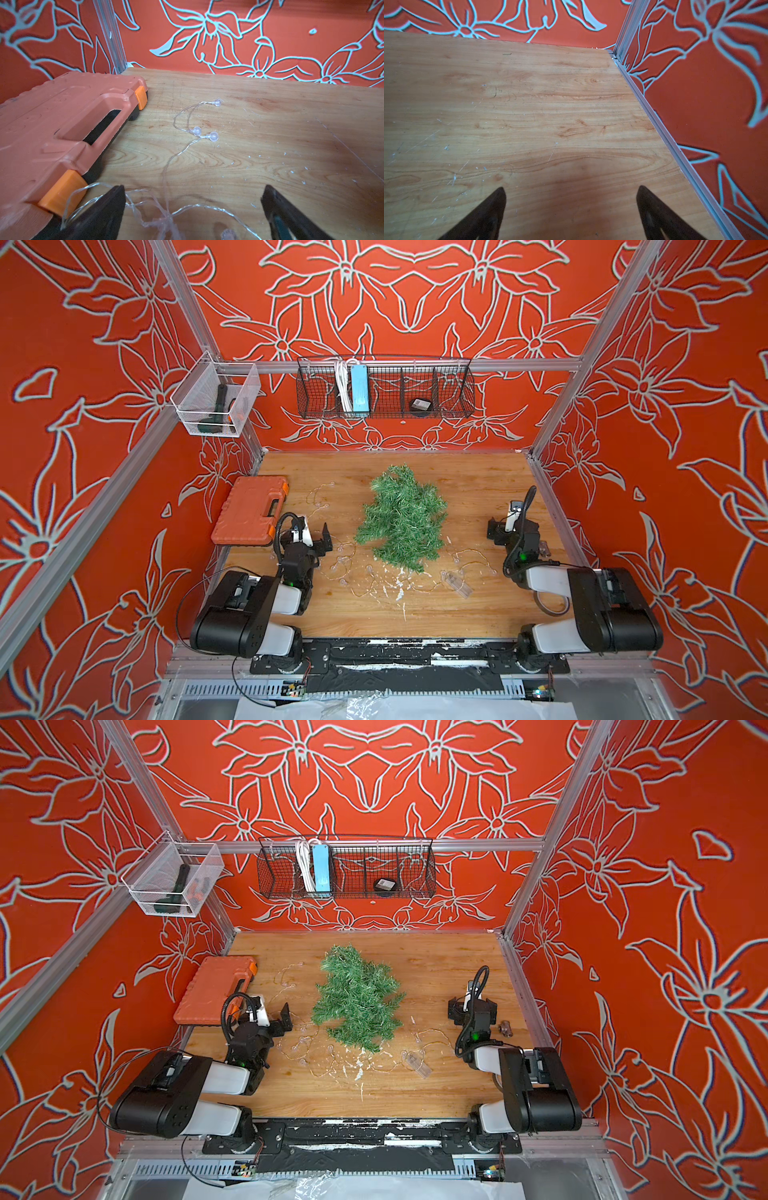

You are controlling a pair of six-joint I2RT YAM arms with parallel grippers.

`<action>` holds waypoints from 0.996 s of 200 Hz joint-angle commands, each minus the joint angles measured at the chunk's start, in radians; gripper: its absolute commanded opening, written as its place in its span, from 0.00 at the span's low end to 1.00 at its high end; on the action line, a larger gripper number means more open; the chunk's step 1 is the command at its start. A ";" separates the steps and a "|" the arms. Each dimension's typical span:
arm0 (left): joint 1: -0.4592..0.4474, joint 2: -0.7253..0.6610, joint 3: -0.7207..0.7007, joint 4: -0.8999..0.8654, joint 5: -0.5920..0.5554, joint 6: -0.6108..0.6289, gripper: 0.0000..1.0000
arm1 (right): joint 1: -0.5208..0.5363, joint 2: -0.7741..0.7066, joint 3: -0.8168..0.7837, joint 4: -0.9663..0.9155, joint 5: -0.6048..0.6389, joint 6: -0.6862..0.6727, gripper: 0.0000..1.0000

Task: Remove string lights from the small christmas tree
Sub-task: Reset both arms

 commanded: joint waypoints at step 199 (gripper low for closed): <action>-0.004 -0.016 0.003 0.043 0.000 0.013 0.99 | -0.003 -0.007 -0.008 0.022 -0.010 -0.011 0.98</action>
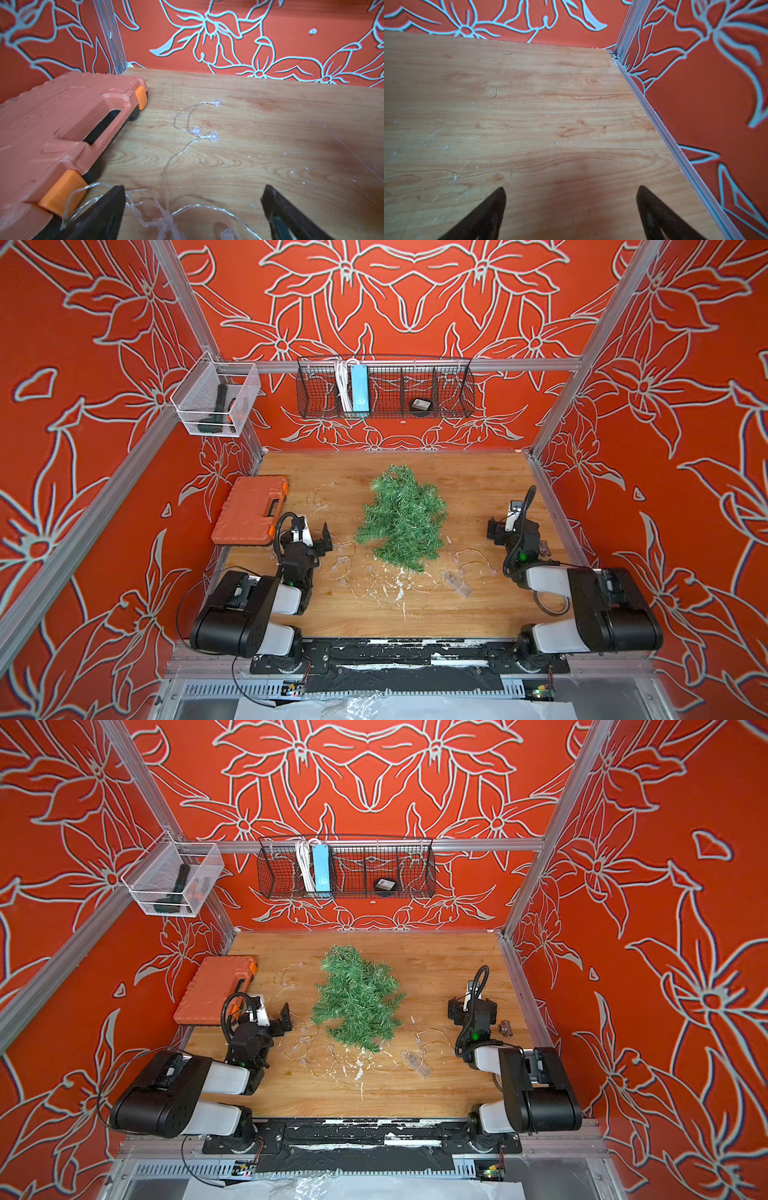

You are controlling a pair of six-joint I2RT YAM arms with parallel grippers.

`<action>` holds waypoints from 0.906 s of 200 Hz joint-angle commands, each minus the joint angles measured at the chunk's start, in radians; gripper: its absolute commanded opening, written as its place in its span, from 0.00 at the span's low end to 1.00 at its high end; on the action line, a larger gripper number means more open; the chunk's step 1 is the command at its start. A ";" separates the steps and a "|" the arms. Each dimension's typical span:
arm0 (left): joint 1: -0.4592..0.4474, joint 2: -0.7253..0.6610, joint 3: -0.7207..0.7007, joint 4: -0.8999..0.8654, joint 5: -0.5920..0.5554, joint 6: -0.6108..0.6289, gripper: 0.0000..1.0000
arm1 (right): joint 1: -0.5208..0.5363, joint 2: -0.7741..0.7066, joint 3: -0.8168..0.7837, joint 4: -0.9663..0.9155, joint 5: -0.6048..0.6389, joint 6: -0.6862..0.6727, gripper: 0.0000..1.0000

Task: Remove string lights from the small christmas tree
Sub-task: Reset both arms

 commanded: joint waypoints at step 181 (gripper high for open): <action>0.002 -0.225 0.165 -0.329 -0.003 -0.083 0.99 | -0.003 -0.007 -0.009 0.022 -0.009 -0.011 0.98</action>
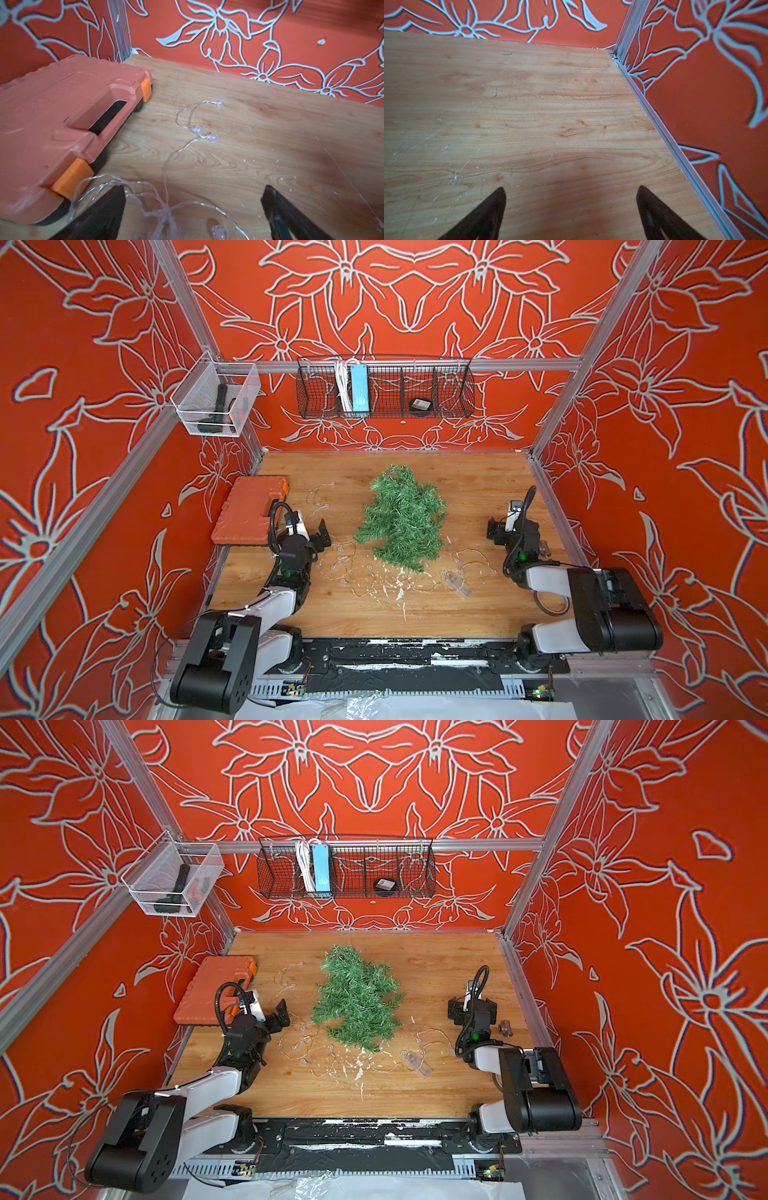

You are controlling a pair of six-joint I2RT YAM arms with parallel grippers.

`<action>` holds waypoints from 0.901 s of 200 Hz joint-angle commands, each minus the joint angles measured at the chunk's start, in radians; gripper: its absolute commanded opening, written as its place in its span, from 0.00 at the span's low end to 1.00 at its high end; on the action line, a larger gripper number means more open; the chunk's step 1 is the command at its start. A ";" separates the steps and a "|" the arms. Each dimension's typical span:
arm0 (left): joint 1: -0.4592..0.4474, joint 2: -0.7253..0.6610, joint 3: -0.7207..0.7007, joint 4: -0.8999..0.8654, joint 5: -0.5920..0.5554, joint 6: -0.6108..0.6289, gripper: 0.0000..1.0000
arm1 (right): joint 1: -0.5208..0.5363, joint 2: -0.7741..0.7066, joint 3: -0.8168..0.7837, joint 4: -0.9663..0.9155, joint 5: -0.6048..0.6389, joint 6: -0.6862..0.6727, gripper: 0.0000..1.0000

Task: Remove string lights from the small christmas tree
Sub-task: Reset both arms

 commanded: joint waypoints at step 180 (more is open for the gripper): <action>0.072 0.227 -0.094 0.420 0.218 0.123 0.99 | -0.003 -0.007 -0.008 0.022 -0.009 -0.010 0.98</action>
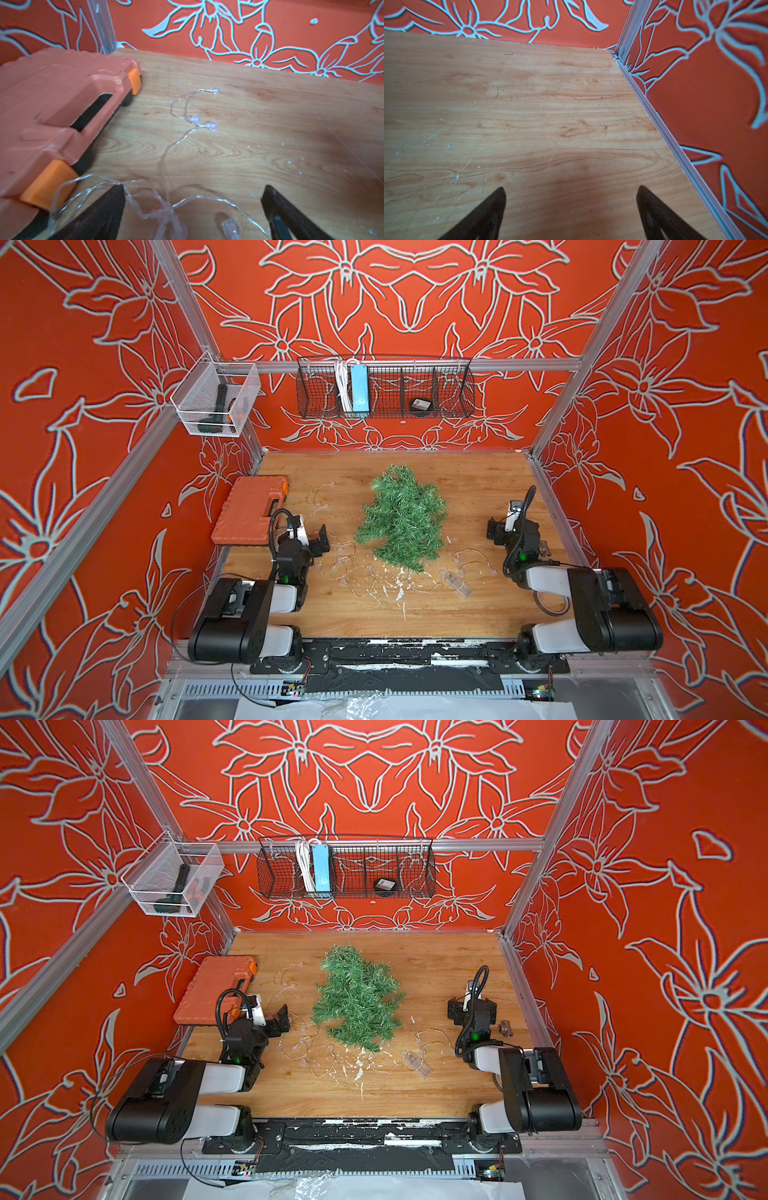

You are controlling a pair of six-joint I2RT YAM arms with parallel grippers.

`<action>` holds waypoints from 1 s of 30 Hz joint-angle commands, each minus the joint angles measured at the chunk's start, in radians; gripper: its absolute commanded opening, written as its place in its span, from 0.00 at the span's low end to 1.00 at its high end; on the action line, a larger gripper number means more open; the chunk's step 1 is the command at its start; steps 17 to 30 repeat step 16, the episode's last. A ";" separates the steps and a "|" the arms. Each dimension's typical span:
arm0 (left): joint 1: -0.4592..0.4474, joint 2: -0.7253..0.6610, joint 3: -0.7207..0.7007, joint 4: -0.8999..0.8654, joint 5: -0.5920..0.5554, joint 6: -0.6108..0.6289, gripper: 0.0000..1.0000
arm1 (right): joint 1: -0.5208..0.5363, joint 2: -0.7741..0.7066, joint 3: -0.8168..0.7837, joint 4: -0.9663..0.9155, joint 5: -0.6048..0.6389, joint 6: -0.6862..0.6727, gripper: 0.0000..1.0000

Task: Remove string lights from the small christmas tree
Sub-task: Reset both arms

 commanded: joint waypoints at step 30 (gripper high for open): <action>-0.034 0.006 0.009 0.094 0.000 0.051 0.99 | -0.003 0.000 0.002 0.008 -0.005 -0.012 0.98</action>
